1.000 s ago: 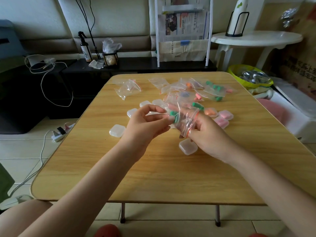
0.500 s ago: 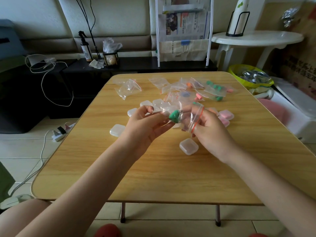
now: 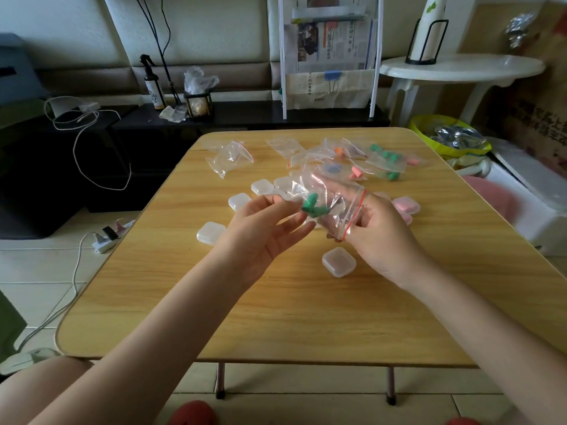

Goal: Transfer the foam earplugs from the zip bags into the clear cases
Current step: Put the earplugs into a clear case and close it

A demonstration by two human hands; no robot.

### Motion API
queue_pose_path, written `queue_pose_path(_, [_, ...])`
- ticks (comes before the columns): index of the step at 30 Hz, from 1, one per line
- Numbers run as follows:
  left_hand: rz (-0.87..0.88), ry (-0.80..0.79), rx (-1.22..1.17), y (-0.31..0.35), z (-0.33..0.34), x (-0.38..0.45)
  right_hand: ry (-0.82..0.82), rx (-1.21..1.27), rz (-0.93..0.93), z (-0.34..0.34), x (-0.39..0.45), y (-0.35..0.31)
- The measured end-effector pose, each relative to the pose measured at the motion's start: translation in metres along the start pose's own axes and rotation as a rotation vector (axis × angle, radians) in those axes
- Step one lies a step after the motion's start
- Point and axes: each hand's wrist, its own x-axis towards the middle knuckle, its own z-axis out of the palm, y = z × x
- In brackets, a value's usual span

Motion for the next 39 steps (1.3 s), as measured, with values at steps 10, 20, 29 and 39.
queue_pose_path(10, [0.094,0.095,0.073,0.000,0.006,-0.004,0.044,-0.207,-0.068,0.001,-0.004,-0.002])
queue_pose_path(20, [0.170,0.167,0.118,-0.001,0.003,-0.001,0.001,-0.051,0.011,0.004,-0.005,-0.001])
queue_pose_path(29, [0.251,0.248,0.293,-0.004,0.002,-0.002,0.079,0.012,0.040,0.003,-0.004,0.001])
queue_pose_path(39, [0.315,0.446,0.523,0.005,-0.021,0.011,0.397,0.098,0.226,-0.028,0.005,-0.001])
